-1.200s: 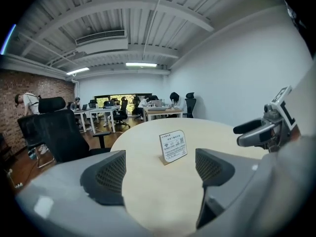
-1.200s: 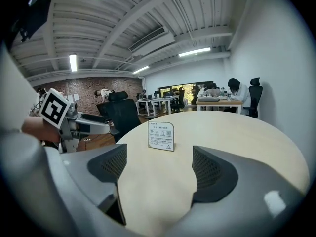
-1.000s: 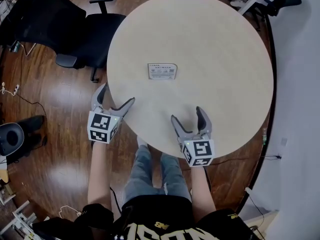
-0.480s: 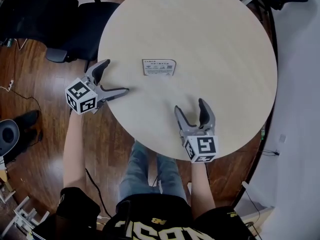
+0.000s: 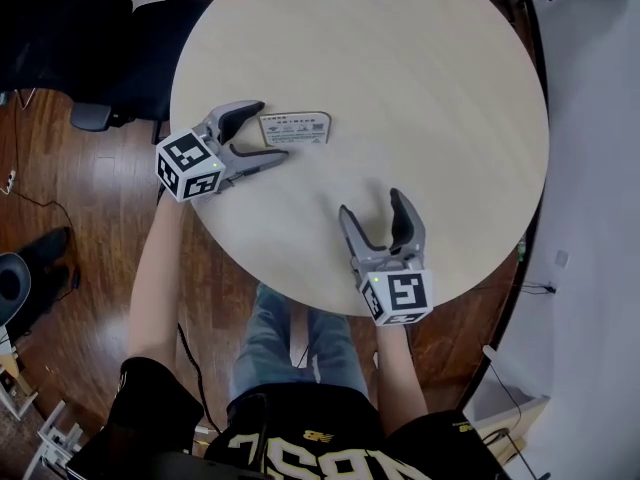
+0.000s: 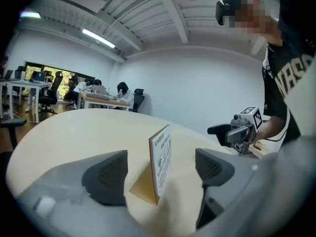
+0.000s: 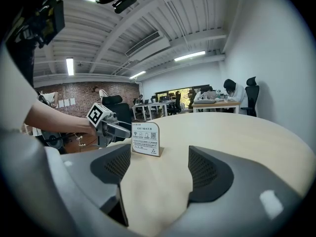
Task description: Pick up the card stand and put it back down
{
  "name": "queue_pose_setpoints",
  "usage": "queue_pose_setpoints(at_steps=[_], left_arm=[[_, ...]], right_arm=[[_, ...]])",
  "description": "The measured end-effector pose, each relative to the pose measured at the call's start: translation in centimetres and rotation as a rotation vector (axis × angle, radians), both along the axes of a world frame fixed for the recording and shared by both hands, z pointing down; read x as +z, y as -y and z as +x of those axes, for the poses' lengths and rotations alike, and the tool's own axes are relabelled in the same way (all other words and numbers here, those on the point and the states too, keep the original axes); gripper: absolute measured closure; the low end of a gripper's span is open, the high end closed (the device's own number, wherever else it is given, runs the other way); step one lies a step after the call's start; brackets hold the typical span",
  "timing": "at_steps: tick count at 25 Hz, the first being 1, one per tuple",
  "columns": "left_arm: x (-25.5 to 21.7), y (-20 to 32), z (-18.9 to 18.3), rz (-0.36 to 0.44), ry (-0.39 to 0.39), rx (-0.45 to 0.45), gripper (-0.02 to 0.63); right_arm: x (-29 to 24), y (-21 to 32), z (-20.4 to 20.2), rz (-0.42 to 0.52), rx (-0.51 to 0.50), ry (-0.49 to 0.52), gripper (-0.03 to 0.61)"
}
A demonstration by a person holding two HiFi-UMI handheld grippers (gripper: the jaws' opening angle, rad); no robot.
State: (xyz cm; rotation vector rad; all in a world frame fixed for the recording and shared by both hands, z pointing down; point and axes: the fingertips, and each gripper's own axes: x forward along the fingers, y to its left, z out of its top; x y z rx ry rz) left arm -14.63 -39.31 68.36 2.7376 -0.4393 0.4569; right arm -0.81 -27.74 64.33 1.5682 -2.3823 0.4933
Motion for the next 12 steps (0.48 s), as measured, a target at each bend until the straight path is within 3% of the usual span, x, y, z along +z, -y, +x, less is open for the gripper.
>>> queue_pose_setpoints(at_steps=[7,12], left_arm=[[1.5,-0.2,5.0,-0.043,-0.046,0.082,0.296],[2.1,-1.0,6.9,-0.068,-0.057,0.117,0.573]], right_arm=[[-0.2,-0.1,1.7,0.001,0.029,0.000,0.207],[-0.7,-0.1,2.6,0.005,0.036,0.002,0.207]])
